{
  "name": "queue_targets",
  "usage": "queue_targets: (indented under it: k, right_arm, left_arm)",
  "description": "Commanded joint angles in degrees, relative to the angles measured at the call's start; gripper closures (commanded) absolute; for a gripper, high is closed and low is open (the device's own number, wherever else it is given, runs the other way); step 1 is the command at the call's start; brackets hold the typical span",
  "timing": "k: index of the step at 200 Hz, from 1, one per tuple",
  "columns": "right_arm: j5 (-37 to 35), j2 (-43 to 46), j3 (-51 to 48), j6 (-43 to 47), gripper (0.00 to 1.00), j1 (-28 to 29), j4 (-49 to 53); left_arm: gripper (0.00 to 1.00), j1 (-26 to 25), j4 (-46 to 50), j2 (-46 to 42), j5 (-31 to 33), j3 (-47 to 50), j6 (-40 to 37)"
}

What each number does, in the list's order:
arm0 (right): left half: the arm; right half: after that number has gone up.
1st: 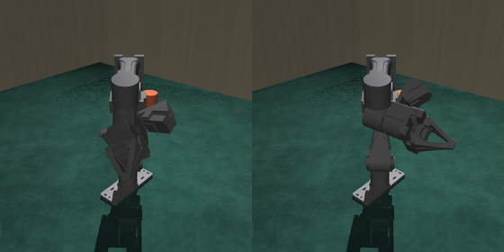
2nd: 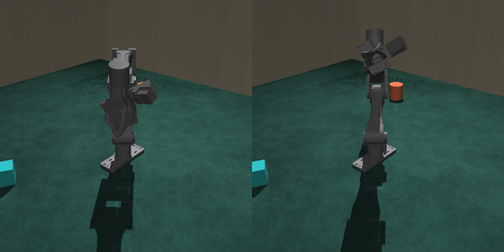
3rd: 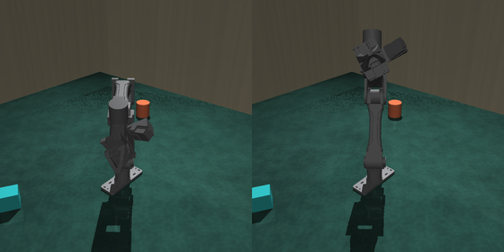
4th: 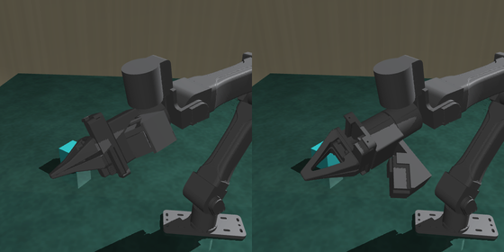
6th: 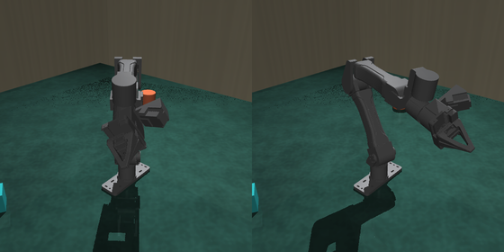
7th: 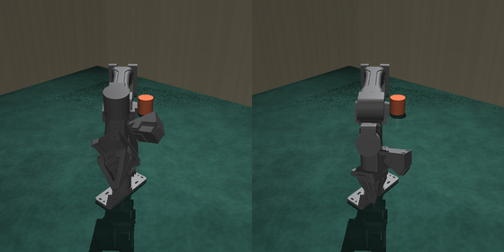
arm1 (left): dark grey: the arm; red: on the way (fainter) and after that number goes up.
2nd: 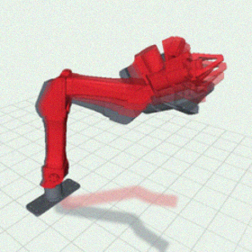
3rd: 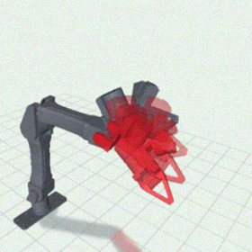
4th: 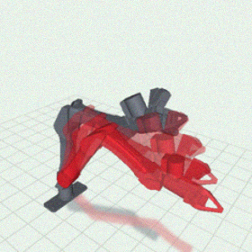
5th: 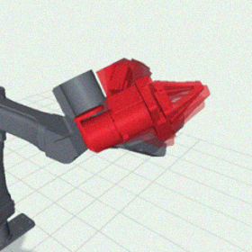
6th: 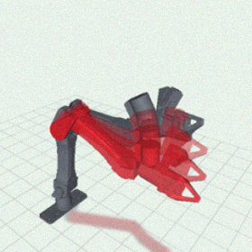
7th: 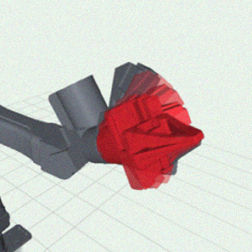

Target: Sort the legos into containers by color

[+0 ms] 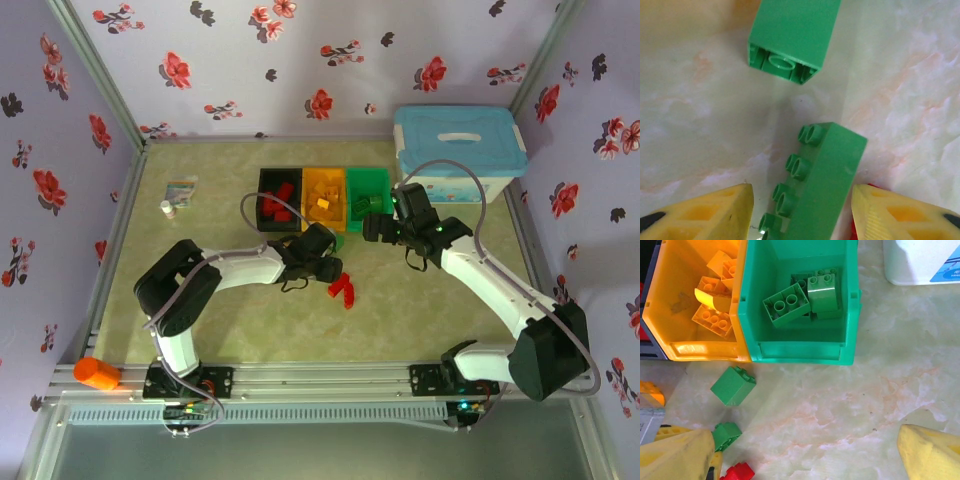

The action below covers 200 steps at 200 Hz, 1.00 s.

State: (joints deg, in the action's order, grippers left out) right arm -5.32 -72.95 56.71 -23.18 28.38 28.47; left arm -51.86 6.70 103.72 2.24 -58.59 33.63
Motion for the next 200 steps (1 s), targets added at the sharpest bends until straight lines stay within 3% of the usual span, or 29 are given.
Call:
queue_targets:
  k: [1, 55, 93, 124, 167, 188, 200]
  right_arm:
    - [0.31, 0.53, -0.64, -0.98, 0.05, -0.34, -0.74]
    - [-0.58, 1.33, -0.59, -0.9, 0.05, -0.43, -0.2]
    - [-7.62, 5.05, -1.9, -3.55, 0.05, -2.48, 1.96]
    - [-8.38, 9.09, -4.74, -5.97, 0.05, -6.5, 2.38]
    - [-7.6, 12.68, -7.13, -5.83, 0.05, -7.07, 4.04]
    - [-7.34, 14.61, -8.28, -5.13, 0.04, -7.09, 5.17]
    - [-7.37, 15.7, -9.22, -4.95, 0.04, -7.19, 5.19]
  left_arm:
    - [0.49, 0.77, 1.86, 1.77, -0.85, -1.53, -1.19]
    - [0.73, 0.56, 4.78, 0.68, 0.27, -5.67, -3.68]
    - [0.79, 0.74, 7.59, -1.61, 1.82, -13.22, -8.51]
    - [0.8, 2.18, 12.36, 3.74, 0.68, -24.9, -11.72]
    - [0.79, 3.95, 19.86, 13.84, -0.13, -42.8, -12.99]
    - [0.58, 3.96, 21.14, 13.9, 1.53, -43.19, -11.57]
    - [0.56, 3.87, 19.9, 12.5, 1.46, -39.4, -10.3]
